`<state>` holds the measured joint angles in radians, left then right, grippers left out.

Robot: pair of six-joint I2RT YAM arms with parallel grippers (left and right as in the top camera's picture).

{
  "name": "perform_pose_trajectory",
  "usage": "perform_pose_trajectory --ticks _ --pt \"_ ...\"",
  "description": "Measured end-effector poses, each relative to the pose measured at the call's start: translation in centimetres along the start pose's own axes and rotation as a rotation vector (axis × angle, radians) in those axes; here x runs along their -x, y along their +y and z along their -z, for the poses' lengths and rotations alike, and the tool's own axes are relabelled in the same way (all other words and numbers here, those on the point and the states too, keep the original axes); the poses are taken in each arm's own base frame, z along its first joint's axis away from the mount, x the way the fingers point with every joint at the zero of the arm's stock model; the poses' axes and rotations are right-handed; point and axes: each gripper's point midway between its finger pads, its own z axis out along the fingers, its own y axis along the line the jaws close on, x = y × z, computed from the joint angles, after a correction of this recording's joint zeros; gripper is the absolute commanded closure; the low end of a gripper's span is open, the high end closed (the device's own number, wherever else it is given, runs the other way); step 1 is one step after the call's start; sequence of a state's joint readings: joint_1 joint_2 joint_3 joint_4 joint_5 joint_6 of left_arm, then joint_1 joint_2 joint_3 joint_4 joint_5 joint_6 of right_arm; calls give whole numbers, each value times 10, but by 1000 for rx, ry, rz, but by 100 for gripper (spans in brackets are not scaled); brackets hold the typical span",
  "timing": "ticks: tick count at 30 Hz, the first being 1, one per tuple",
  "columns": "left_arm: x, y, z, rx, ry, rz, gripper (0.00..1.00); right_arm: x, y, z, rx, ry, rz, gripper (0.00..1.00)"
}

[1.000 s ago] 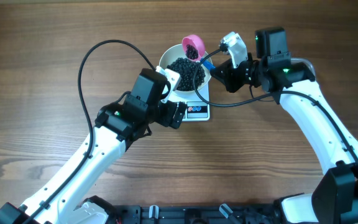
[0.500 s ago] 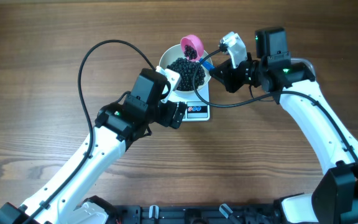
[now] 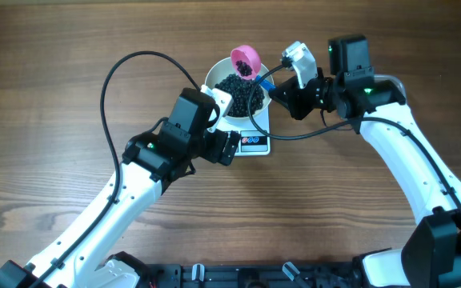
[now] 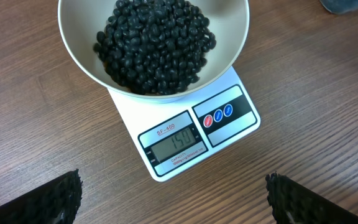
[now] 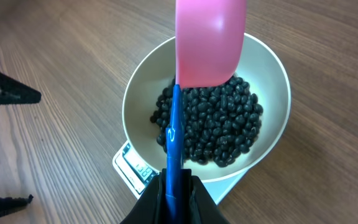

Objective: Scoop item into bowl and weigh 150g on scale
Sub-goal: 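Tip the scoop over the bowl to pour beans in, then return the scoop right to the bean tub and dip it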

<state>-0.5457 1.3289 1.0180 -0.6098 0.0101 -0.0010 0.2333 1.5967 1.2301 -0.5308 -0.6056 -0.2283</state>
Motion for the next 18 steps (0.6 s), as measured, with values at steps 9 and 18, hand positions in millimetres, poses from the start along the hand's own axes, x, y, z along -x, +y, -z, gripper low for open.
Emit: perform_pose_trajectory --ticks 9,18 --pt "0 0 0 0 0 0 0 1 0 0 0 -4 -113 96" --pt "0 0 0 0 0 0 0 25 -6 4 -7 -99 -249 96"
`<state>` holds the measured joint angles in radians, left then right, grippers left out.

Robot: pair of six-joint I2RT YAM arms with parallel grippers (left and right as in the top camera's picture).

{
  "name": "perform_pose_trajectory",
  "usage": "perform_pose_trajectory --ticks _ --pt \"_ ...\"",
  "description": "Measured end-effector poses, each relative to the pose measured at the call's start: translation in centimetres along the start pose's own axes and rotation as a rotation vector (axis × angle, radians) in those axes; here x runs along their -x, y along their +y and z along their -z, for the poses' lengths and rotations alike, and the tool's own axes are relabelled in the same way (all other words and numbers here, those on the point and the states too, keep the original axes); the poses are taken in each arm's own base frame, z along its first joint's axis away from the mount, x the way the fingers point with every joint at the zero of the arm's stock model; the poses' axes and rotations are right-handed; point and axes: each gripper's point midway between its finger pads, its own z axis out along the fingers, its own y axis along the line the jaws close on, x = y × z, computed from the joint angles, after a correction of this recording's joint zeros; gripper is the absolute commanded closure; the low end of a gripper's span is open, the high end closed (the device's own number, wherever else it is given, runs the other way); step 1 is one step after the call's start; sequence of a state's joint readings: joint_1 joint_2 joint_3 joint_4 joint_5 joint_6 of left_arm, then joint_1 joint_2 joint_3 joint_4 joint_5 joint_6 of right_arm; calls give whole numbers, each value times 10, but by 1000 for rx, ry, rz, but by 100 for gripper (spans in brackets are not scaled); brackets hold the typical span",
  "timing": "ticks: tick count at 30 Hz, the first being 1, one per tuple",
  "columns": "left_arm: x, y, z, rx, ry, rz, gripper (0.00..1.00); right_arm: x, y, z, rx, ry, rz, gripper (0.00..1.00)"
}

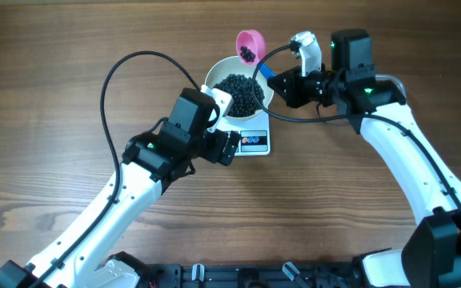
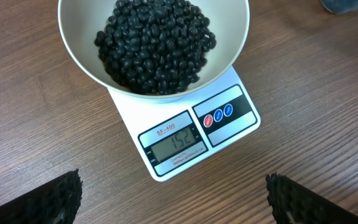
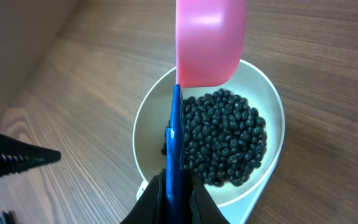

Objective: Scoop item into bowl and weigh 150g on scale

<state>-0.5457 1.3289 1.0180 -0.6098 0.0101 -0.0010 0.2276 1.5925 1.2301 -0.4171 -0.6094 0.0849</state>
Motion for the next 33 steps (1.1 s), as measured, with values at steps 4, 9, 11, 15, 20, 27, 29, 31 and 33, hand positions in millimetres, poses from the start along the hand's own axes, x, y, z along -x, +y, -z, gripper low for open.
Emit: perform_pose_trajectory --ticks 4,9,11,15,20,27,29,31,33 --pt "0 0 0 0 0 0 0 24 -24 41 -62 -111 -94 96" --pt "0 0 0 0 0 0 0 48 -60 123 -133 -285 -182 96" --pt "0 0 0 0 0 0 0 45 -80 152 -176 -324 -237 96" --pt "0 0 0 0 1 0 0 3 -132 197 -318 -293 -388 96" --pt "0 0 0 0 0 0 0 -56 -161 209 -573 -35 -242 96" --pt "0 0 0 0 0 0 0 -83 -176 201 -758 202 -31 96" --pt "0 0 0 0 0 0 0 -88 -184 202 -815 260 -2 96" --pt "0 0 0 0 0 0 0 -91 -188 204 -857 295 8 96" --pt "0 0 0 0 0 0 0 -90 -187 201 -868 306 25 96"
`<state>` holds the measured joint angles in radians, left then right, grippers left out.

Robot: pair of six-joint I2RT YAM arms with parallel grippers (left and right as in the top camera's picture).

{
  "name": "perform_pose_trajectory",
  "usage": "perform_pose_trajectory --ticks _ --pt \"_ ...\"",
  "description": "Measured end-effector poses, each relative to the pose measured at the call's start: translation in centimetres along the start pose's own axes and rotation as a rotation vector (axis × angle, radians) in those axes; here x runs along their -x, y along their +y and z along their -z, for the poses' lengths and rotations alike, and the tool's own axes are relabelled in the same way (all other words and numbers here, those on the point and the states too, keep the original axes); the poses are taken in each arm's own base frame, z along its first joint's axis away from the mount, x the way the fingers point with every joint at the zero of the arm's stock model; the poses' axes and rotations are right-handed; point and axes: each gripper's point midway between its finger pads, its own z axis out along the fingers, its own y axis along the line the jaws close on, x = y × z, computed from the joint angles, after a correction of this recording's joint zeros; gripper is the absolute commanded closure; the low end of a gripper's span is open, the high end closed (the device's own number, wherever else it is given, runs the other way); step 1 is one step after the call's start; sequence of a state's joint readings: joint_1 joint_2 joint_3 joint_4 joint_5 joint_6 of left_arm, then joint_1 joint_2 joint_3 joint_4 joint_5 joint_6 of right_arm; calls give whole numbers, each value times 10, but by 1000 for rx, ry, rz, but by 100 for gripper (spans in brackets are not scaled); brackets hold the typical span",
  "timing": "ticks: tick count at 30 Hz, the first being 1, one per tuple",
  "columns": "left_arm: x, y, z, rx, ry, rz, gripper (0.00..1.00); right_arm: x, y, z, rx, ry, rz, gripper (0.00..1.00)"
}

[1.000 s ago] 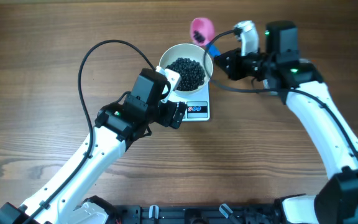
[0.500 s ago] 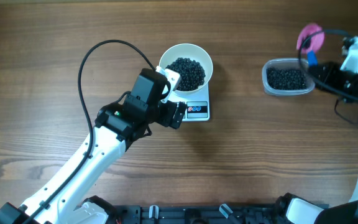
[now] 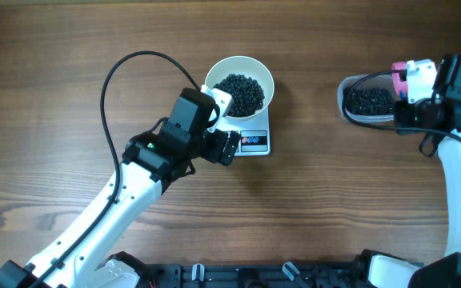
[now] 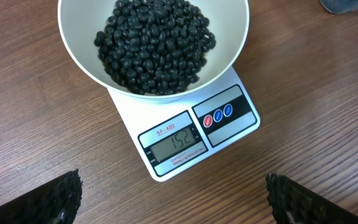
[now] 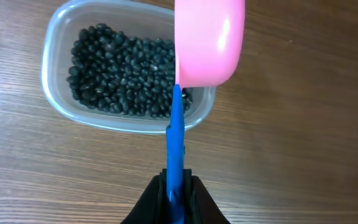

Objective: Scoop item into bowl and weigh 150g on scale

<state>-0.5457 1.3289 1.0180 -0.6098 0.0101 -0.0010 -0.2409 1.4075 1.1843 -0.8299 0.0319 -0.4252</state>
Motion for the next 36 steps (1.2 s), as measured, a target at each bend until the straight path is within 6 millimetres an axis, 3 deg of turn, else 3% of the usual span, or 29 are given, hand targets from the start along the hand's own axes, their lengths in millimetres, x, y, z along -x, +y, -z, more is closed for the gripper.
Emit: perform_pose_trajectory --ticks 5,8,10,11,12,14,16,18,21,25,28,33,36 --pt "0 0 0 0 0 0 0 17 13 1 14 -56 24 96" --pt "0 0 0 0 0 0 0 68 34 10 176 -287 -78 96" --pt "0 0 0 0 -1 0 0 117 53 36 356 -517 -121 96" --pt "0 0 0 -1 -1 0 0 144 64 58 465 -653 -130 96" --pt "0 -1 0 -3 1 0 0 159 72 76 531 -736 -110 96" --pt "0 -1 0 -3 1 0 0 169 91 91 602 -788 -64 96" --pt "0 -1 0 -3 0 0 0 171 133 104 697 -800 30 96" --pt "0 -1 0 -3 0 0 0 168 172 102 736 -764 95 96" --pt "0 -1 0 -3 1 0 0 151 225 73 749 -643 210 96" --pt "0 -1 0 -3 0 0 0 120 271 46 698 -518 391 96" --pt "0 -1 0 -3 1 0 0 90 282 34 624 -420 543 96" --pt "0 -1 0 -3 1 0 0 89 277 24 545 -408 602 96" --pt "0 -1 0 -3 1 0 0 85 273 5 500 -362 608 96"
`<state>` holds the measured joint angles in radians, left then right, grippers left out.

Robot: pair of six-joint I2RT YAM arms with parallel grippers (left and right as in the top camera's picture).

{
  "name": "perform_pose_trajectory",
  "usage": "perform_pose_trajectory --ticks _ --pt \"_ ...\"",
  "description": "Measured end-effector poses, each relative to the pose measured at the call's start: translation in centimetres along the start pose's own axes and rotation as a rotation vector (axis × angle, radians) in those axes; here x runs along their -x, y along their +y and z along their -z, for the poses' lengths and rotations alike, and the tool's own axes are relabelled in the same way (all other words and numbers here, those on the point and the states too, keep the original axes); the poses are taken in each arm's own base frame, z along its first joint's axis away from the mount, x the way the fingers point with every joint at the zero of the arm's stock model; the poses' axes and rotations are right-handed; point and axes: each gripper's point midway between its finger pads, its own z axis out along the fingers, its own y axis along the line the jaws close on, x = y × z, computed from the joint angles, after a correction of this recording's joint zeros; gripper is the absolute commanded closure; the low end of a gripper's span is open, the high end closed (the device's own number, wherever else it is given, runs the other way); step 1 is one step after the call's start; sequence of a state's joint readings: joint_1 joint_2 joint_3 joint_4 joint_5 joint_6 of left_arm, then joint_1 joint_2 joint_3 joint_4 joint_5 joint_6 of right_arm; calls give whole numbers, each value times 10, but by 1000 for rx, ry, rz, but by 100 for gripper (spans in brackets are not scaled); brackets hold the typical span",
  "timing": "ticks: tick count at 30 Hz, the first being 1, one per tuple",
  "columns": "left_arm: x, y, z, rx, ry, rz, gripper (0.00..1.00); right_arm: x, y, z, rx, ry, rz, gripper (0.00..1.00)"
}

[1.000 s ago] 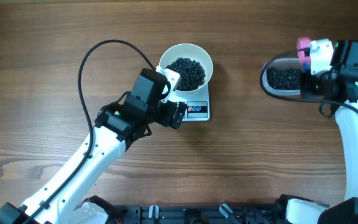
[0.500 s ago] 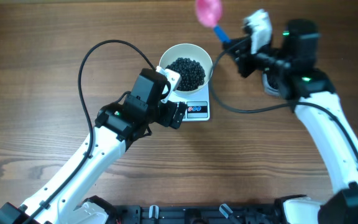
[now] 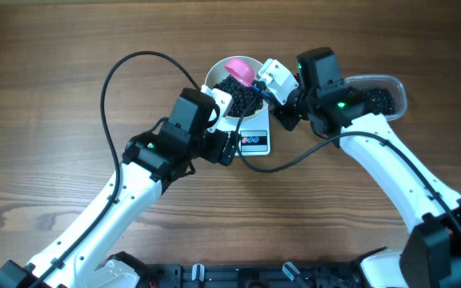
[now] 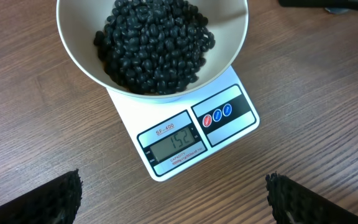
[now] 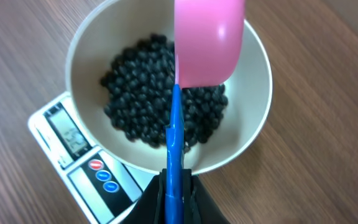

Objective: Scoop item into bowl and weigh 150g on scale

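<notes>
A white bowl (image 3: 218, 74) heaped with black beans (image 4: 151, 43) sits on the white digital scale (image 4: 194, 134), whose display reads 152. My right gripper (image 5: 175, 196) is shut on the blue handle of a pink scoop (image 5: 207, 40), whose cup hangs over the beans in the bowl (image 5: 253, 106). In the overhead view the scoop (image 3: 241, 70) sits above the bowl's far side. My left gripper (image 4: 169, 199) is open, its fingers (image 4: 55, 199) wide apart just in front of the scale, holding nothing.
A clear plastic container (image 3: 374, 96) with more black beans lies on the wooden table to the right of the scale, partly behind the right arm. A black cable (image 3: 118, 72) loops over the table at the left.
My right gripper has carried the pink scoop from over the clear bean container at the far right back over the white bowl on the scale. Display still reads 152; left arm unmoved.
The scoop, with beans in it, hung over the bowl and the scale read 150. Then the scoop was at the bowl's far rim and the reading was 152. Then the scoop was over the clear container. Now it is over the bowl again, reading 152.
</notes>
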<state>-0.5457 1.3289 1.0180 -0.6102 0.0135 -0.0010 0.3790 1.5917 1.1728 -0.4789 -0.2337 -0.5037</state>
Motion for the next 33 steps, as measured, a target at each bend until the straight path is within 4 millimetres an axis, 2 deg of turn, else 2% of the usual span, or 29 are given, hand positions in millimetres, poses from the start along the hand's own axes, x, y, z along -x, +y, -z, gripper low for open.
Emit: perform_pose_trajectory --ticks 3,8,13,18,23,33 --pt "0 0 0 0 0 0 0 -10 -2 -10 -7 40 -7 96" --pt "0 0 0 0 0 0 0 -12 -3 -10 -11 50 -9 96" --pt "0 0 0 0 0 0 0 -23 0 -24 10 88 -19 96" --pt "0 0 0 0 0 0 0 -24 0 -26 12 91 -20 96" --pt "0 0 0 0 0 0 0 -32 12 -28 74 117 -35 96" --pt "0 0 0 0 0 0 0 -13 18 -27 123 47 -228 96"
